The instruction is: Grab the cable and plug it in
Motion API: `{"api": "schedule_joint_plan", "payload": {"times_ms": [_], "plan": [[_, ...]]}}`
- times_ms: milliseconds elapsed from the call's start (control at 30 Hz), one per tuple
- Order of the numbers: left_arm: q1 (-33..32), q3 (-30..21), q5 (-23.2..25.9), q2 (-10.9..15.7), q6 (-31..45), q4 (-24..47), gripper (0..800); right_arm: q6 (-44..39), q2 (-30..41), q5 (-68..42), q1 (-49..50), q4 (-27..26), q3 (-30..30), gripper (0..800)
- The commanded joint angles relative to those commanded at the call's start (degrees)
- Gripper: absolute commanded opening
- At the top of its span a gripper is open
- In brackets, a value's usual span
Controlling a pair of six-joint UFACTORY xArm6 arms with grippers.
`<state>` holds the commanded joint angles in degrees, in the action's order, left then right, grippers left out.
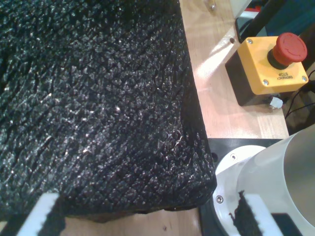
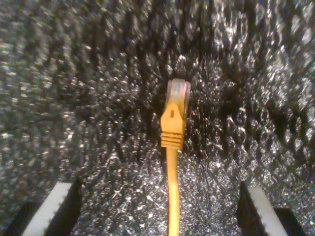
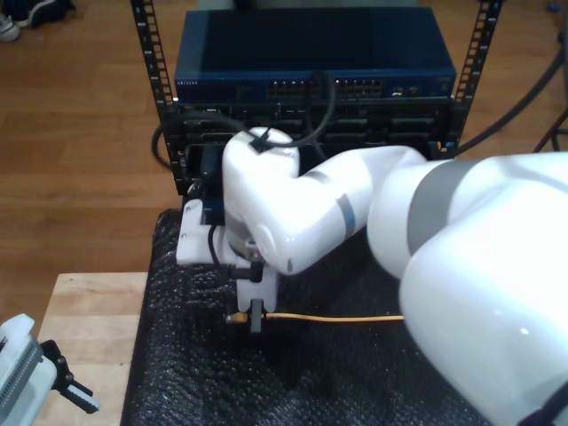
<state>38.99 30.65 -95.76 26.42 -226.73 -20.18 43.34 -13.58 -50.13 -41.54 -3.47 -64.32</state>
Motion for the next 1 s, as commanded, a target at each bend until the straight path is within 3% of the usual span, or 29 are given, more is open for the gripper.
{"api": "schedule_joint_plan", "payload": {"times_ms": [267, 1000], "plan": [[0.0, 0.0, -0.2, 0.0, 0.0, 0.0, 800, -1.2, -1.1, 0.0, -0.4, -1.9, -0.4, 732], [0.0, 0.0, -0.5, 0.0, 0.0, 0.0, 800, -1.3, -4.8, 0.4, -2.4, -2.2, -2.8, 419]]}}
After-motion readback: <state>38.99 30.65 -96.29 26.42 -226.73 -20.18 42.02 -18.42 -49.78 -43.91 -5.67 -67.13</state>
